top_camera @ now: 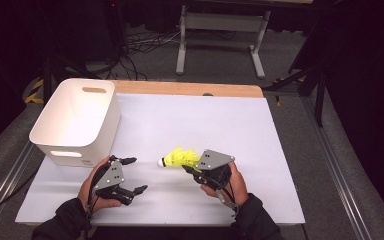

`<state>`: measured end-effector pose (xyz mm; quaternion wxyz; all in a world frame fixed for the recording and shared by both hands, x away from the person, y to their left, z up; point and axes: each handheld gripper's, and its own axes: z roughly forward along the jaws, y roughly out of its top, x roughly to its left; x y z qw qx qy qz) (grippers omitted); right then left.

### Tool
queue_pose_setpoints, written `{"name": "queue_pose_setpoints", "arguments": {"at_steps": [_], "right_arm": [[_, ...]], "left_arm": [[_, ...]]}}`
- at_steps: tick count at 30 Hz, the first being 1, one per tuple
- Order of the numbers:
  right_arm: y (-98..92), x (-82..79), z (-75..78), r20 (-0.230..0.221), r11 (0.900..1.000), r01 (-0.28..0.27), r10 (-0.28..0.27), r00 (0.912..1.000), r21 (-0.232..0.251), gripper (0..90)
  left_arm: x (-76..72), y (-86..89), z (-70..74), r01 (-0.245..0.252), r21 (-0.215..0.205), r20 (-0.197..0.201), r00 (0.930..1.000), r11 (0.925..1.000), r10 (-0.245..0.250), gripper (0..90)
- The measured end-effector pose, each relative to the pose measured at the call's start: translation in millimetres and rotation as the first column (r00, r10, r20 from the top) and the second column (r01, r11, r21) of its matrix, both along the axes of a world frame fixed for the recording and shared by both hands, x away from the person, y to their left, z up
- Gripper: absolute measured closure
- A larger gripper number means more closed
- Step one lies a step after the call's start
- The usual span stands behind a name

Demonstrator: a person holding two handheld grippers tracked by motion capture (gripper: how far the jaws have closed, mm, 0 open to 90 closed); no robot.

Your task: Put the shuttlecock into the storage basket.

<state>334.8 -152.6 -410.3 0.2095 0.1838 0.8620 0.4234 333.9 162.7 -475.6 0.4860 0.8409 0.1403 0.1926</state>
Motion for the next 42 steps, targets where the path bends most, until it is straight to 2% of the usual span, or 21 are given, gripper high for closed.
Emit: {"name": "queue_pose_setpoints", "arguments": {"at_steps": [7,17,18,20,21,23,29,30,31,32,36,37,42], "right_arm": [[4.5,-1.2,-1.7,-0.003,1.0,-0.02,0.02,0.9998,-0.017,79.5],[11.9,-2.2,-4.6,-0.015,0.998,-0.046,0.045,0.9989,-0.036,79.4],[12.5,-2.1,-4.7,-0.019,0.998,-0.051,0.05,0.9986,-0.034,79.4],[15.4,-2.1,-5.4,-0.024,0.997,-0.061,0.06,0.9979,-0.048,79.4],[16.5,-2.2,-5.9,-0.025,0.997,-0.065,0.064,0.9977,-0.052,79.4],[18.8,-2.5,-6.9,-0.025,0.995,-0.07,0.068,0.9973,-0.067,79.4],[27.6,-5.5,-6.3,-0.008,0.988,-0.1,0.1,0.995,-0.115,79.3],[27.6,-5.5,-6.3,-0.008,0.988,-0.1,0.1,0.995,-0.115,79.3],[31.5,-7.0,-5.6,-0.001,0.985,-0.112,0.113,0.9936,-0.131,79.2],[33.7,-7.8,-5.5,-0.002,0.984,-0.117,0.118,0.993,-0.137,79.2],[39.9,-10.5,-5.1,0.01,0.977,-0.131,0.135,0.9908,-0.171,79.2],[42.8,-11.8,-4.5,0.016,0.972,-0.143,0.148,0.9889,-0.184,79.2],[46.1,-12.6,-2.9,0.02,0.968,-0.15,0.157,0.9874,-0.199,79.1]], "left_arm": [[8.5,-13.0,-0.3,0.041,0.008,-0.013,0.9991,0.9991,-0.041,9.1],[13.4,-26.0,-1.7,0.06,0.002,-0.027,0.9978,0.9982,-0.06,10.4],[13.7,-27.5,-1.5,0.061,0.012,-0.016,0.998,0.9981,-0.061,10.6],[13.2,-30.5,-2.4,0.067,0.009,-0.026,0.9975,0.9977,-0.066,11.4],[13.4,-33.5,-2.6,0.071,0.029,-0.017,0.9974,0.9971,-0.071,11.5],[14.1,-36.5,-3.4,0.072,0.034,-0.021,0.9973,0.9968,-0.071,13.0],[17.7,-42.5,-4.4,0.073,0.031,-0.041,0.9966,0.9968,-0.072,14.7],[18.9,-43.3,-4.1,0.074,0.033,-0.034,0.9968,0.9967,-0.073,14.7],[19.4,-45.7,-3.9,0.08,0.024,-0.045,0.9959,0.9965,-0.079,16.6],[20.4,-46.8,-3.3,0.074,0.031,-0.035,0.9967,0.9968,-0.073,17.3],[21.6,-49.8,-3.4,0.077,0.025,-0.042,0.9962,0.9967,-0.076,19.7],[22.3,-51.5,-3.9,0.077,0.014,-0.048,0.996,0.9969,-0.076,21.5],[23.8,-52.1,-3.9,0.073,0.019,-0.044,0.9965,0.9972,-0.072,29.6]]}}
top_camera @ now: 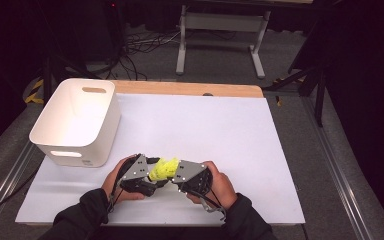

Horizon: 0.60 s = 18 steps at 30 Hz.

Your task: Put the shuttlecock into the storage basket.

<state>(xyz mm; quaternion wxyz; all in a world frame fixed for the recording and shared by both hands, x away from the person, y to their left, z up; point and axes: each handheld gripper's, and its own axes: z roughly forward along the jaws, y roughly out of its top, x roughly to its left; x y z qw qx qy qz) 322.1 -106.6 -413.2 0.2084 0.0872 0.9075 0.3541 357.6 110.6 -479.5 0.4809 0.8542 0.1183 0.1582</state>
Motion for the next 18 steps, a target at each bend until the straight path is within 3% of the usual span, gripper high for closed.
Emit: {"name": "queue_pose_setpoints", "arguments": {"at_steps": [10,18], "right_arm": [[6.7,1.6,3.6,0.0,1.0,-0.011,0.011,0.9999,-0.021,78.5],[9.9,2.1,4.0,-0.007,0.999,-0.017,0.017,0.9998,-0.028,76.8]], "left_arm": [[4.6,-7.2,0.6,0.023,-0.001,-0.017,0.9996,0.9997,-0.023,41.8],[5.4,-9.3,0.3,0.033,0.005,-0.021,0.9992,0.9995,-0.032,46.2]]}}
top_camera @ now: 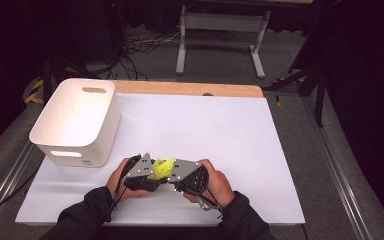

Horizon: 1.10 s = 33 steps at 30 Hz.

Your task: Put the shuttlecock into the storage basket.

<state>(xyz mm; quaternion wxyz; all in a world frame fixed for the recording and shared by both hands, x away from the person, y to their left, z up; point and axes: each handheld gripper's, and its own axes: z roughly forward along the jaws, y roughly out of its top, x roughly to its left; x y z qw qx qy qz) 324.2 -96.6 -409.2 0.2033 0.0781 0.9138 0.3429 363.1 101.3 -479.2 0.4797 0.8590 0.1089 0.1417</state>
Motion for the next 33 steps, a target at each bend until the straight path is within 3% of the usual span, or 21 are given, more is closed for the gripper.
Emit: {"name": "queue_pose_setpoints", "arguments": {"at_steps": [10,17,22,33], "right_arm": [[5.7,0.3,4.9,-0.03,0.999,-0.031,0.031,0.9991,0.008,69.8],[4.0,0.7,7.0,-0.055,0.998,-0.045,0.048,0.9973,0.05,59.1],[2.9,-1.4,10.3,-0.043,0.997,-0.042,0.044,0.9981,0.065,49.5],[0.7,-5.2,16.3,-0.048,0.996,-0.032,0.036,0.9982,0.087,38.5]], "left_arm": [[1.1,-1.0,-0.1,0.006,-0.006,-0.014,0.9999,1.0,-0.006,49.6],[1.1,1.4,1.3,-0.001,-0.049,-0.017,0.9999,0.9988,0.0,51.3],[0.1,2.6,2.5,-0.002,-0.068,-0.008,1.0,0.9977,0.001,51.7],[-1.1,6.8,4.8,-0.011,-0.109,-0.001,0.9999,0.994,0.011,51.5]]}}
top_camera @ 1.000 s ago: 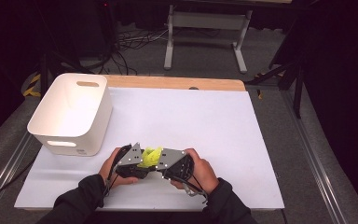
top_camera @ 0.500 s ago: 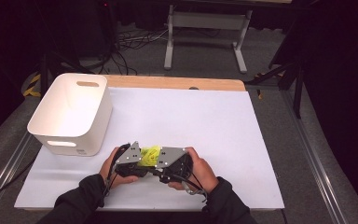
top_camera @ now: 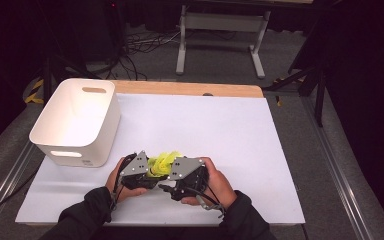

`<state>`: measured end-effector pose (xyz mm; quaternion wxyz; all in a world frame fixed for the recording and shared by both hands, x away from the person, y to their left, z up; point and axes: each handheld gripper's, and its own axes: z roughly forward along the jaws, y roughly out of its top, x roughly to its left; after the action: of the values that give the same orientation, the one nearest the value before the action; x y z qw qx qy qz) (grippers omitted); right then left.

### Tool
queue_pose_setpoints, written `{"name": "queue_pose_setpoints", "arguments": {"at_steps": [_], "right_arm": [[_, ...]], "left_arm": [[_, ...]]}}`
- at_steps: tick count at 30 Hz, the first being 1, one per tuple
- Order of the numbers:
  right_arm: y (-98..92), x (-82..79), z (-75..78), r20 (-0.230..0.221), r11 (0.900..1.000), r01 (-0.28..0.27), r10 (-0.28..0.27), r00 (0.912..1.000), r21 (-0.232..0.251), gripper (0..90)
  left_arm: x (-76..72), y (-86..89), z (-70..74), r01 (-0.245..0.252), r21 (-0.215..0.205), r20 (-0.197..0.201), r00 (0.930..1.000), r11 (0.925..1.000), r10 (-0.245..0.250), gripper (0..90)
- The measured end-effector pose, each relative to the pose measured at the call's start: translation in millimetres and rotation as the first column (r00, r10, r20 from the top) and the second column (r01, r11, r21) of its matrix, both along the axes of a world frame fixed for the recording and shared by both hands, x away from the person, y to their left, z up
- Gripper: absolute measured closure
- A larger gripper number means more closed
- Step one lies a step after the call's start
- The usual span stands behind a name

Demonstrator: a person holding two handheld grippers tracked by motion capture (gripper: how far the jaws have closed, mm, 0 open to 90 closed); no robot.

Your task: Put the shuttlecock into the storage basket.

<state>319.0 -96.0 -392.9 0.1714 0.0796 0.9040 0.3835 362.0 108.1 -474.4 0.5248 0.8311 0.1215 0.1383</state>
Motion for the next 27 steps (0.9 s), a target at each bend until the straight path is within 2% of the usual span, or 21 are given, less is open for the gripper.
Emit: {"name": "queue_pose_setpoints", "arguments": {"at_steps": [6,11,15,19,25,27], "right_arm": [[-6.6,-5.1,10.5,0.028,0.999,0.017,-0.018,0.9995,0.035,32.8],[-15.8,-9.5,17.3,0.069,0.997,0.044,-0.048,0.9965,0.063,27.6],[-22.4,-9.9,20.9,0.106,0.993,0.079,-0.088,0.9905,0.083,23.7],[-26.6,-9.6,21.4,0.114,0.992,0.093,-0.102,0.9882,0.084,21.6],[-35.3,-7.7,20.5,0.135,0.987,0.132,-0.144,0.9804,0.096,18.2],[-38.9,-6.3,18.7,0.143,0.983,0.158,-0.171,0.9749,0.095,17.0]], "left_arm": [[0.0,1.9,1.2,-0.003,-0.003,0.012,0.9999,1.0,0.003,51.5],[-0.5,2.6,1.5,-0.001,-0.01,0.01,0.9999,0.9999,0.002,51.5],[-0.5,4.0,2.1,-0.004,-0.012,0.014,0.9999,0.9999,0.005,51.5],[-0.6,4.8,2.4,-0.005,-0.014,0.014,0.9999,0.9999,0.005,51.5],[-1.9,6.5,3.1,-0.008,-0.024,0.005,0.9999,0.9997,0.008,51.6],[-1.8,7.4,3.6,-0.008,-0.023,0.011,0.9999,0.9997,0.008,51.6]]}}
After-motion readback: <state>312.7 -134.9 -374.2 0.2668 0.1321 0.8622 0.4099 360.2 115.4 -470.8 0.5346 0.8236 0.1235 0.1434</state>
